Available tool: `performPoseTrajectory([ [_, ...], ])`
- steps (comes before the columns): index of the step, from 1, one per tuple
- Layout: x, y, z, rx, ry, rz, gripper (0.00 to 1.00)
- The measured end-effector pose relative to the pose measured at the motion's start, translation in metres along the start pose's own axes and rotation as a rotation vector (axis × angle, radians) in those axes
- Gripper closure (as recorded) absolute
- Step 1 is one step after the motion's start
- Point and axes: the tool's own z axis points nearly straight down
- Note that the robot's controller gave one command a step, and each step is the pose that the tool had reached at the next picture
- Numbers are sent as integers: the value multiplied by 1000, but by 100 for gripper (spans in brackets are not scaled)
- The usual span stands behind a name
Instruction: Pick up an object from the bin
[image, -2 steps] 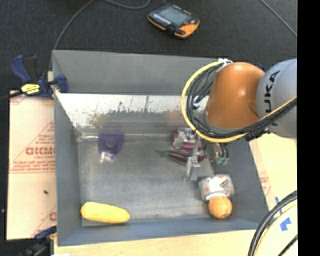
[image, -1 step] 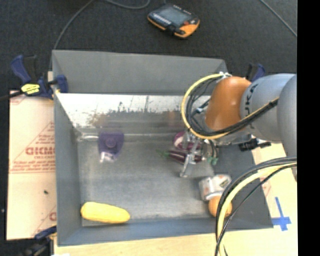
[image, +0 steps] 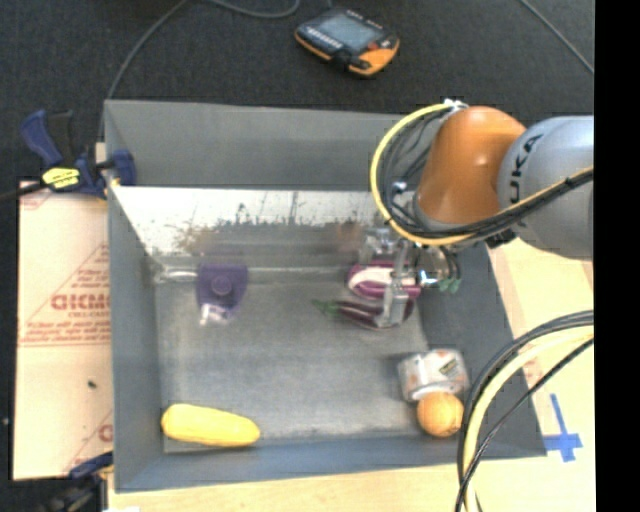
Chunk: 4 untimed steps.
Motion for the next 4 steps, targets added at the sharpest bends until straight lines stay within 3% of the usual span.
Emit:
performPoseTrajectory([
  [1,27,-3,50,1,-6,283,0],
  [2,-7,-24,54,0,-5,136,0],
  [3,21,-5,42,1,-15,272,100],
  [4,21,-5,42,1,-15,271,100],
])
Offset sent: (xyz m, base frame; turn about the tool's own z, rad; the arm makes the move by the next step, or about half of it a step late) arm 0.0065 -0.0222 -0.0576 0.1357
